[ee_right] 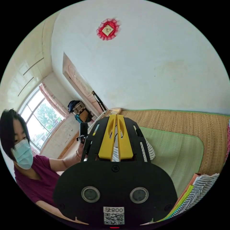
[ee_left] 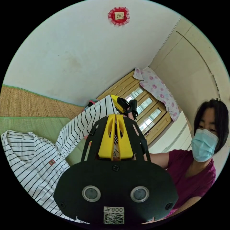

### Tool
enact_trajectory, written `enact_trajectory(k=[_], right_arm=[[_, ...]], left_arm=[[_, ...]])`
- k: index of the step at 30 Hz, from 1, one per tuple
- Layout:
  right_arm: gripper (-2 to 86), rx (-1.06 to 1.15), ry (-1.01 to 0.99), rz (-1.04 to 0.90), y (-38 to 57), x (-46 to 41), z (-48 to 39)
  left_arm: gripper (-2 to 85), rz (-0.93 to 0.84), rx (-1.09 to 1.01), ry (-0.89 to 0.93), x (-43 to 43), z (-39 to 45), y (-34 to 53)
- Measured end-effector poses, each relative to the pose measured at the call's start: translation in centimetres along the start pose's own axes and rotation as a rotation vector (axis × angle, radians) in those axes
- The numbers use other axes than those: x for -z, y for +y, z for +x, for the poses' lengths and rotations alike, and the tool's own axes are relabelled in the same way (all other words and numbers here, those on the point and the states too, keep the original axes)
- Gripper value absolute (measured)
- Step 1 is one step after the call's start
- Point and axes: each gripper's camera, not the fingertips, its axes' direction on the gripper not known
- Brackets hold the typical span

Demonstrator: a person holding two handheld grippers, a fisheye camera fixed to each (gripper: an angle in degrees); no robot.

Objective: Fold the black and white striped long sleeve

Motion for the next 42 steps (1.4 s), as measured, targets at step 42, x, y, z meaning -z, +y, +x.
enact_trajectory(k=[42], right_arm=[[0.1,0.026,-0.136,-0.040,-5.4,5.9,2.6]], left_arm=[[2.8,-0.089,-0.312,-0.676,-7.0,12.4,0.6]])
